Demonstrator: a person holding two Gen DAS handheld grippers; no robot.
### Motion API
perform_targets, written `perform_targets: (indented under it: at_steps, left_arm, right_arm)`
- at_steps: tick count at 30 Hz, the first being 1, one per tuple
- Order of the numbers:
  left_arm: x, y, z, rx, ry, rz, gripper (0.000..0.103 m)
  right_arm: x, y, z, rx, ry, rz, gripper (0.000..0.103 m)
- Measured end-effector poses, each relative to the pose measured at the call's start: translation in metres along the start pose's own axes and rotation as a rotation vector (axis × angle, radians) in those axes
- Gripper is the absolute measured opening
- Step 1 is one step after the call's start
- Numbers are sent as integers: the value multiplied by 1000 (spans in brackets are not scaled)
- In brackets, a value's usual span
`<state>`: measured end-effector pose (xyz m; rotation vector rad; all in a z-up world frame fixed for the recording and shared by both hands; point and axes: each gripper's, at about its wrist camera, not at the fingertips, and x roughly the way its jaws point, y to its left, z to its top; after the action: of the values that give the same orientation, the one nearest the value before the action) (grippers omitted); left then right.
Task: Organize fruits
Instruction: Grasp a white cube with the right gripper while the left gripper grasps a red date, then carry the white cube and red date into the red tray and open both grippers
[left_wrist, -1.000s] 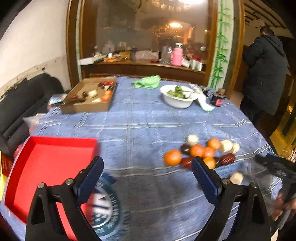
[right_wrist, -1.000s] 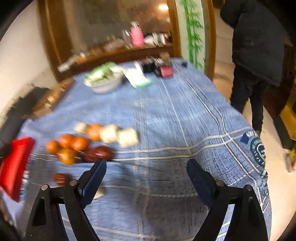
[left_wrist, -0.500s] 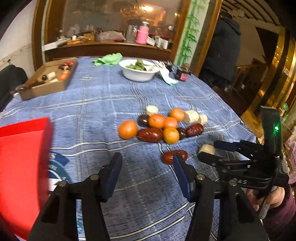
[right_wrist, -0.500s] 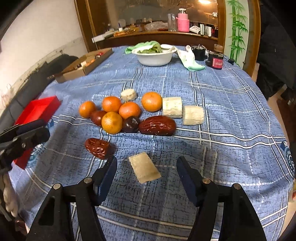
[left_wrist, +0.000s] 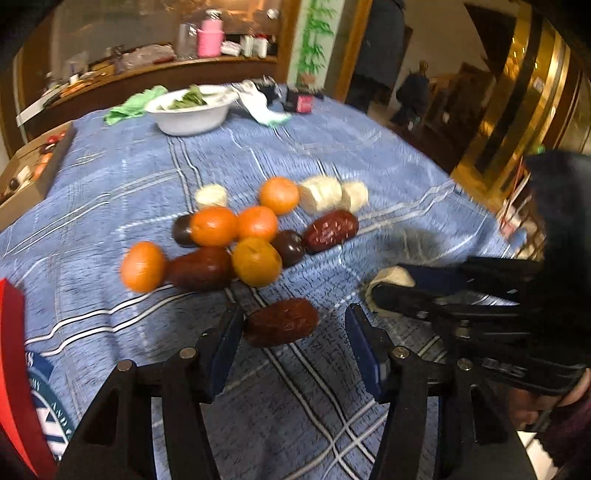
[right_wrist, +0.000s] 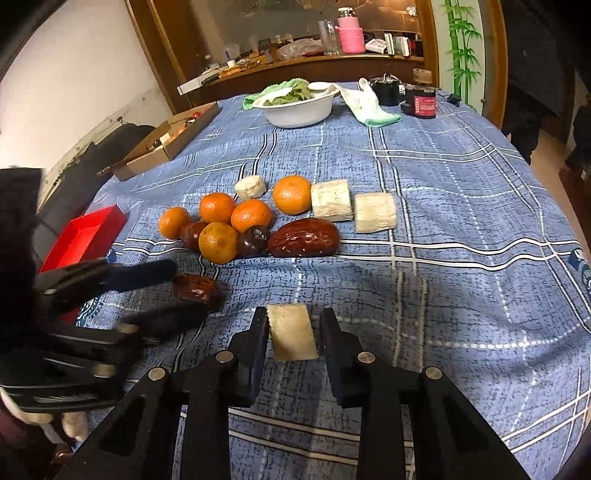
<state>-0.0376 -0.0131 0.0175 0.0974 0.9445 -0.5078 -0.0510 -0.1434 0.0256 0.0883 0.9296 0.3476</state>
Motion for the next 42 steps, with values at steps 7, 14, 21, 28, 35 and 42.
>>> perform_targets:
  at_steps: [7,14,21,28,35,42]
  left_arm:
    - [-2,10,-6,-60,0,9,23]
    - [-30,27,-11,-131,-74,-3,16]
    - [-34,32,-27,-124,-50,5,38]
    - [-35,32,-25,-104,-66,30,54]
    - [-9,27,-19,-51,0,76,29]
    - [-24,50,-24,-174,-59,30,26]
  right_arm:
    - [-2,6,-5,-24,-7,3,25]
    - [-10,15,-7,-29,-16,16,24]
    - [-13,25,-11,-44,-8,13,24]
    - [-9,25,-16,-46,9,14,24]
    - [-8,23,-17,-41,17,31,26]
    - [-3,28,-20,-64,34,17,28]
